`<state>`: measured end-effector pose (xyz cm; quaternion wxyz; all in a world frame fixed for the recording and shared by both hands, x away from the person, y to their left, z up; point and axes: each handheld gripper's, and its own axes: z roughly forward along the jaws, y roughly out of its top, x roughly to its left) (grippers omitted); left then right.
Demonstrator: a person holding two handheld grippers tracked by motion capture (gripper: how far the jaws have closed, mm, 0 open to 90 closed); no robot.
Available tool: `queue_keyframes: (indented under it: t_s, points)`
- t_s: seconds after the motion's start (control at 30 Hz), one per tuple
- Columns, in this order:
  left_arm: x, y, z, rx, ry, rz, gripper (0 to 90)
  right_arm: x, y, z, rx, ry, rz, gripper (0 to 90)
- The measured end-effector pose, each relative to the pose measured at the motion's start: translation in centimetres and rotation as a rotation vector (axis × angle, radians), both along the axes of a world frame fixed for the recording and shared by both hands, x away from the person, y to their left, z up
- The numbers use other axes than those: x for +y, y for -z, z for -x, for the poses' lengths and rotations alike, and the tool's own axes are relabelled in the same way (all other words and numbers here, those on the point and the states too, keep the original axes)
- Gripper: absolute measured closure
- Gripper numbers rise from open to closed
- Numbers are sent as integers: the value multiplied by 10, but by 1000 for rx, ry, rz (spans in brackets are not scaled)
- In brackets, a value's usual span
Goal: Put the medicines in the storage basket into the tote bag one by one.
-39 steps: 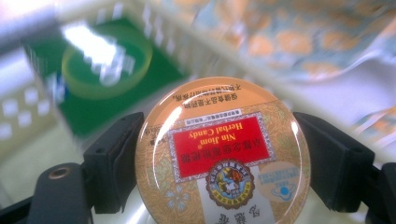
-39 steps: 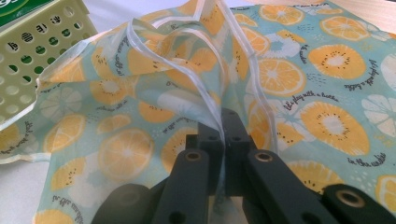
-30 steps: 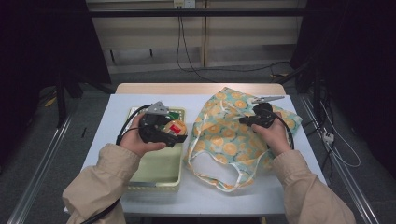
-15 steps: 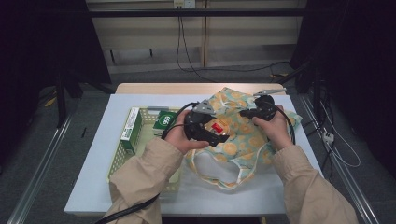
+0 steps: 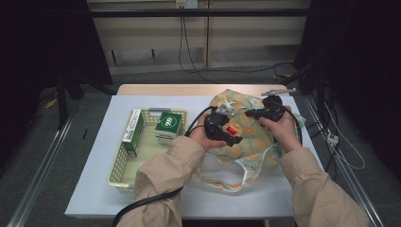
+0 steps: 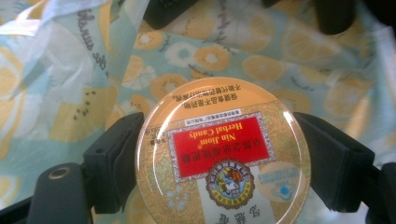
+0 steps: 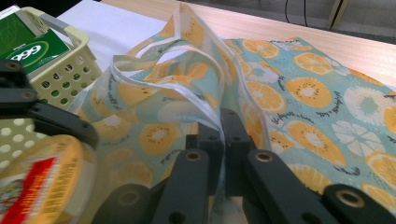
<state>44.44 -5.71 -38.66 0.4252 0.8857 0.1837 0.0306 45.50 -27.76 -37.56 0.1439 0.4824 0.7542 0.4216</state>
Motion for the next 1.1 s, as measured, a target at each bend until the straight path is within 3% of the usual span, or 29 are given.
queue_keyframes:
  t_s: [0.3, 0.6, 0.73, 0.77, 0.83, 1.0, 1.07, 1.1]
  points:
    - [-7, 14, -19, -9, -29, -28, 203, -1, -2, 2, -4, 1, -12, 894]
    - [2, 15, -28, -26, -57, -45, 202, 0, -3, 4, -6, -11, -16, 893]
    - [7, 14, -31, -44, -98, -66, 203, 1, -4, 6, -6, -11, -20, 893]
    - [8, 14, -33, -40, -89, -47, 202, 1, -4, 7, -7, -14, -20, 893]
    - [11, 13, -36, -45, -93, -65, 203, 3, -3, 8, -3, -18, -20, 893]
    - [14, 13, -38, -24, -111, -28, 202, 5, -2, 8, 1, -13, -21, 894]
    - [12, 13, -34, -45, -115, -61, 202, 5, -3, 8, -1, -10, -26, 893]
    - [12, 14, -33, -29, -82, -41, 203, 5, -3, 8, -2, -9, -25, 894]
